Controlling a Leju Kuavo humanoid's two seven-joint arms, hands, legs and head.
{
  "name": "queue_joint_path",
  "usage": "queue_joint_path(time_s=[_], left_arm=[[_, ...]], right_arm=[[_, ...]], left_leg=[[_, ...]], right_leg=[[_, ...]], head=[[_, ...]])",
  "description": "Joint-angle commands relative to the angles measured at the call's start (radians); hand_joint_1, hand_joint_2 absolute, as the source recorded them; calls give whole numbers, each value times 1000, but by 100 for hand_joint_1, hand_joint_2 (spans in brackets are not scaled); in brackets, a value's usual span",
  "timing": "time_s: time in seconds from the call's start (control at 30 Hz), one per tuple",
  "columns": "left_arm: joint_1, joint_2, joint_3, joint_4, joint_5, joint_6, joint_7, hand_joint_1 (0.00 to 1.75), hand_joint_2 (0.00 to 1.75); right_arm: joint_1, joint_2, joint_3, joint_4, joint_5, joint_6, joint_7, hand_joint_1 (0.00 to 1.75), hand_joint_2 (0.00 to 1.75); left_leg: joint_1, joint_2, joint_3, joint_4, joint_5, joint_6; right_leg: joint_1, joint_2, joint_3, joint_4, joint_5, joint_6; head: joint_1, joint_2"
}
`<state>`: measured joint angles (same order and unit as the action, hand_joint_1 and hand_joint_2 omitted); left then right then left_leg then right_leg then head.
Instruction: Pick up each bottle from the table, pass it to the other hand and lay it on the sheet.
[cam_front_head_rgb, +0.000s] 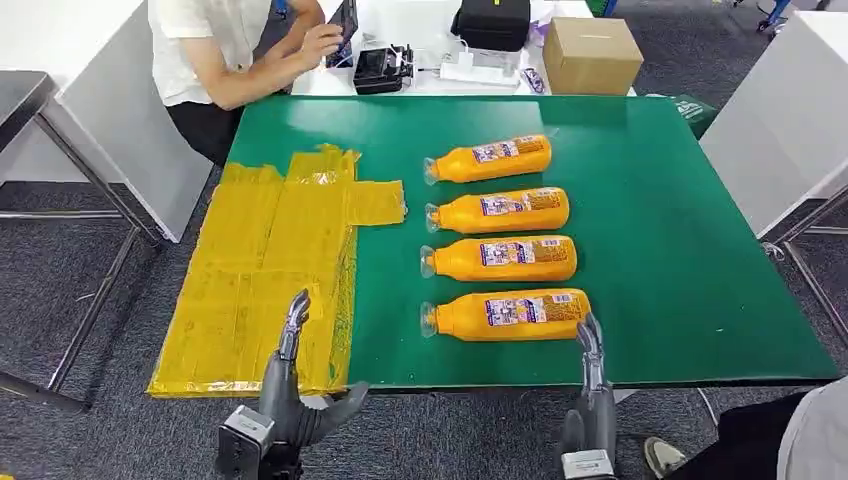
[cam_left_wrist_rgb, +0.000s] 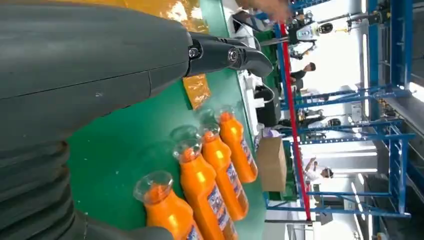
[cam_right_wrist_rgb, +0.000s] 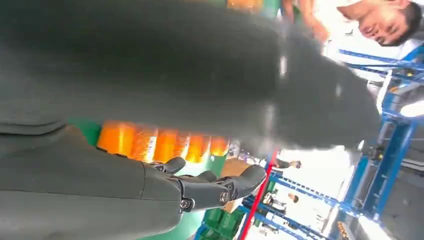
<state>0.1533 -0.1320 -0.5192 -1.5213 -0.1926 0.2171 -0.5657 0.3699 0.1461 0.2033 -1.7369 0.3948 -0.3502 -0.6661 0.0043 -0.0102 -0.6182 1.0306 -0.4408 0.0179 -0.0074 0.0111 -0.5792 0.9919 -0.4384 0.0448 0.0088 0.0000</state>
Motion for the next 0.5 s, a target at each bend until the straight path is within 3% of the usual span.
queue_joint_path(time_s=[0.03,0.17,0.3,0.5], left_arm=[[-34,4,-5,28,8,5,12,0,175],[-49,12,-20,39,-11,-11,22,0,175],[-104,-13,-20,94,-46,-2,31,0,175],[-123,-19,-41,143,-66,-6,21,0,175]], right_arm=[[-31,-25,13,40,-47,-8,-15,0,175],[-64,-37,17,94,-12,0,-12,0,175],[-147,-73,47,185,108,-108,2,0,175],[-213,-111,64,275,129,-88,28,0,175]], left_leg=[[1,1,5,-2,-1,-1],[0,1,3,-2,0,-1],[1,3,6,-3,0,-1],[0,1,3,-2,2,1]], right_leg=[[1,-1,5,-2,0,-2],[1,-1,3,-2,0,-1],[1,0,6,-4,1,-1],[0,0,3,-3,2,0]], head=[[0,0],[0,0],[0,0],[0,0]])
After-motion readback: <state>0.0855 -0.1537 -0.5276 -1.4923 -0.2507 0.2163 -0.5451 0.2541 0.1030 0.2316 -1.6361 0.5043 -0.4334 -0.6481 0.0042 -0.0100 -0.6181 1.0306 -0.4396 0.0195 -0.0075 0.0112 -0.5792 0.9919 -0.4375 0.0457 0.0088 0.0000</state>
